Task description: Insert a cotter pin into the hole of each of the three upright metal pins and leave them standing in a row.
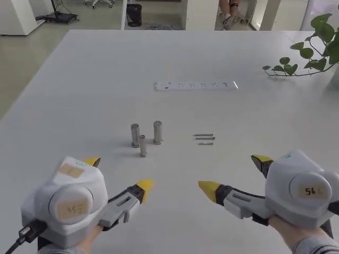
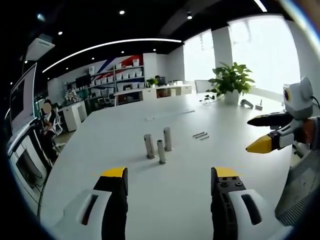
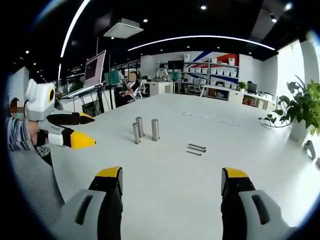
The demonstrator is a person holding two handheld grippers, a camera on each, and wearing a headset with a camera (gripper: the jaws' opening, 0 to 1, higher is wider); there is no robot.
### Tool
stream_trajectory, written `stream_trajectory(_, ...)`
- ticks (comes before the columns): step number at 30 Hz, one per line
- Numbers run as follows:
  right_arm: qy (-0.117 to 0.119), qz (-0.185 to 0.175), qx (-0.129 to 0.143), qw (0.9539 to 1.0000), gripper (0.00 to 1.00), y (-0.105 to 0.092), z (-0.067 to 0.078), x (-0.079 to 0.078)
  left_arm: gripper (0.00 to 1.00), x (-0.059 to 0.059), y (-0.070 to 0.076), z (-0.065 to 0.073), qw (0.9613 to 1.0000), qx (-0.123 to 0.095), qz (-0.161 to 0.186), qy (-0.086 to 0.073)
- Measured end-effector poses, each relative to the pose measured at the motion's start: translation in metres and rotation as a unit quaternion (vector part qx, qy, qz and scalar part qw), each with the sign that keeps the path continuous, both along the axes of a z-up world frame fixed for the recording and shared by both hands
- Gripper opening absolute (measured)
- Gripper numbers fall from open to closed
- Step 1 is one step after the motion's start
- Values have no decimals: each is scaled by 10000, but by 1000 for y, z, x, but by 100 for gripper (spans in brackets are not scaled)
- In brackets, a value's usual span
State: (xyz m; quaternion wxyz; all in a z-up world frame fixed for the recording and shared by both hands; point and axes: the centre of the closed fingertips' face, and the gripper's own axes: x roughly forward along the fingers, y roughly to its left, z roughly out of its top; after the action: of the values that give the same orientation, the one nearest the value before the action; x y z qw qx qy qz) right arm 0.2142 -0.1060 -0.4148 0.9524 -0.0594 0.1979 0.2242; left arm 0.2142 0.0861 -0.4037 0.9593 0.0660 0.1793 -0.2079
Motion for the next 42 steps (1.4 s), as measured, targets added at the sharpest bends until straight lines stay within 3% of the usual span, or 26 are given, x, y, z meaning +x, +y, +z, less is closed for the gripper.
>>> stream_trajectory(9, 0, 2, 188, 9998, 76, 0, 5, -1, 51, 28, -6, 1, 9994, 145, -310, -88)
stream_trajectory(16, -32, 86, 276, 9996, 74, 3, 16, -3, 40, 58, -11, -2, 9986, 128, -499, -146)
stream_trajectory(20, 16, 178, 216, 9996, 73, 5, 19, -1, 35, 72, -13, -11, 9983, 189, -551, -72)
stream_trajectory(27, -48, 62, 376, 9993, 74, 3, 25, 4, 29, 95, -15, -28, 9986, -20, -519, 111)
stream_trajectory(33, 29, 154, 377, 9992, 75, 7, 24, 6, 24, 106, -21, -39, 9981, -37, -582, 177)
stream_trajectory(42, 88, 57, 355, 9993, 75, 5, 17, 10, 14, 112, -29, -52, 9971, -134, -674, 335)
